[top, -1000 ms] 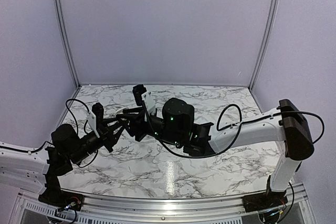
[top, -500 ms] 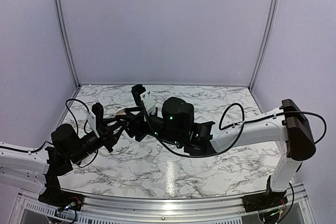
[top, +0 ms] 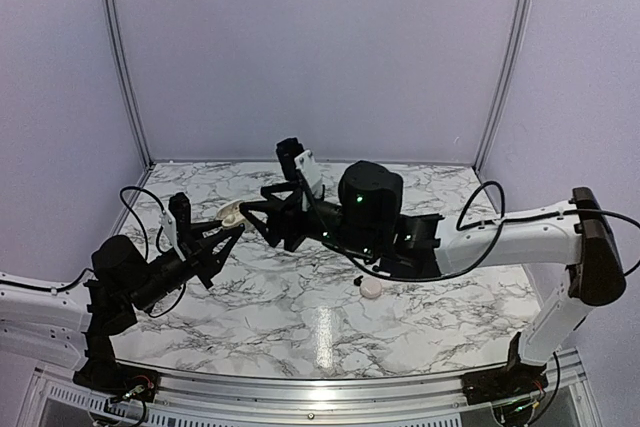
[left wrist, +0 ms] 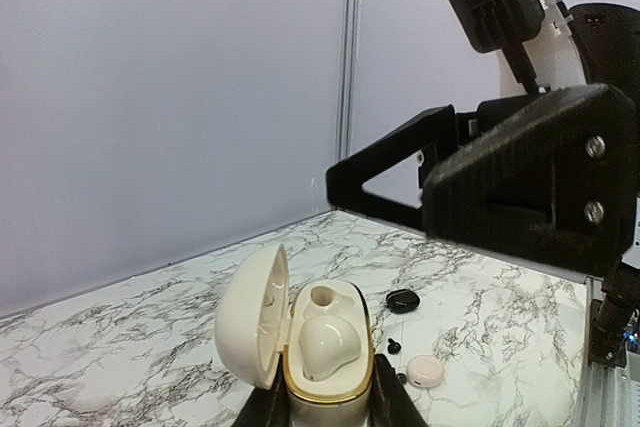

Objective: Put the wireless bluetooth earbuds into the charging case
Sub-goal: Insert the left earbud into the left side groove of the charging case, then move the right earbud to the center of the board, then pick up the right earbud from the center of the board.

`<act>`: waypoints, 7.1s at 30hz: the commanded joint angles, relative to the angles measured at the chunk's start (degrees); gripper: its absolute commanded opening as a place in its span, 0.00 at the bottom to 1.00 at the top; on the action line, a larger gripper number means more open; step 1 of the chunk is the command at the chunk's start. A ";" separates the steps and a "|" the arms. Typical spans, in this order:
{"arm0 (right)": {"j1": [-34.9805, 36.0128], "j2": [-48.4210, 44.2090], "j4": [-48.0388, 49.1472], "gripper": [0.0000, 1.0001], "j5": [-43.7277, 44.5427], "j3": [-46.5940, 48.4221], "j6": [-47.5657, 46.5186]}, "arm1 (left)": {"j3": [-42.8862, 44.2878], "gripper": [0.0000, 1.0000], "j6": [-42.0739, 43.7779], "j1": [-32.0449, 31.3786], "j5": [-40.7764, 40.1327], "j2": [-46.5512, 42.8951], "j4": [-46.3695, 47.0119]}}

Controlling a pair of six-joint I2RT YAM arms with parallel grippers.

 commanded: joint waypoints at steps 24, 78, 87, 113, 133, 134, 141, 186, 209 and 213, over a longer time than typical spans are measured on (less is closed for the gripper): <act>-31.92 2.38 -44.59 0.54 -13.98 -0.82 -16.74 | 1.19 0.00 -0.25 -0.10 0.81 -1.12 -2.09; -33.50 17.25 -60.35 0.46 -16.55 13.81 -24.23 | 1.92 0.00 0.51 -0.09 0.85 -0.40 -2.20; -33.39 21.77 -62.66 0.47 -16.60 17.72 -25.61 | 1.63 0.00 0.75 -0.05 0.54 -0.60 -2.20; -23.44 25.34 -66.63 0.20 -16.13 18.04 -23.33 | 0.37 0.00 0.77 -0.05 -0.27 -2.50 -2.23; -6.40 24.62 -76.25 0.16 -13.65 15.21 -22.68 | -0.72 0.00 -0.63 0.37 -2.69 -5.44 -4.44; -5.80 24.26 -76.91 0.16 -12.80 14.51 -22.39 | -0.74 0.00 -0.70 0.43 -2.75 -5.57 -4.55; -3.75 22.33 -80.14 0.18 -8.93 12.30 -21.06 | -0.83 0.00 -1.33 0.57 -2.80 -5.13 -4.66; -1.52 29.34 -83.38 0.35 -6.92 27.60 -23.05 | -1.14 0.00 -0.63 0.74 -3.25 -7.71 -6.25; -2.10 29.28 -83.71 0.24 -6.62 27.30 -23.26 | -0.22 0.00 -0.37 0.74 -2.86 -6.28 -6.25; -2.09 29.52 -83.98 0.25 -6.48 27.82 -23.15 | -0.22 0.00 -0.52 0.74 -2.80 -6.20 -6.25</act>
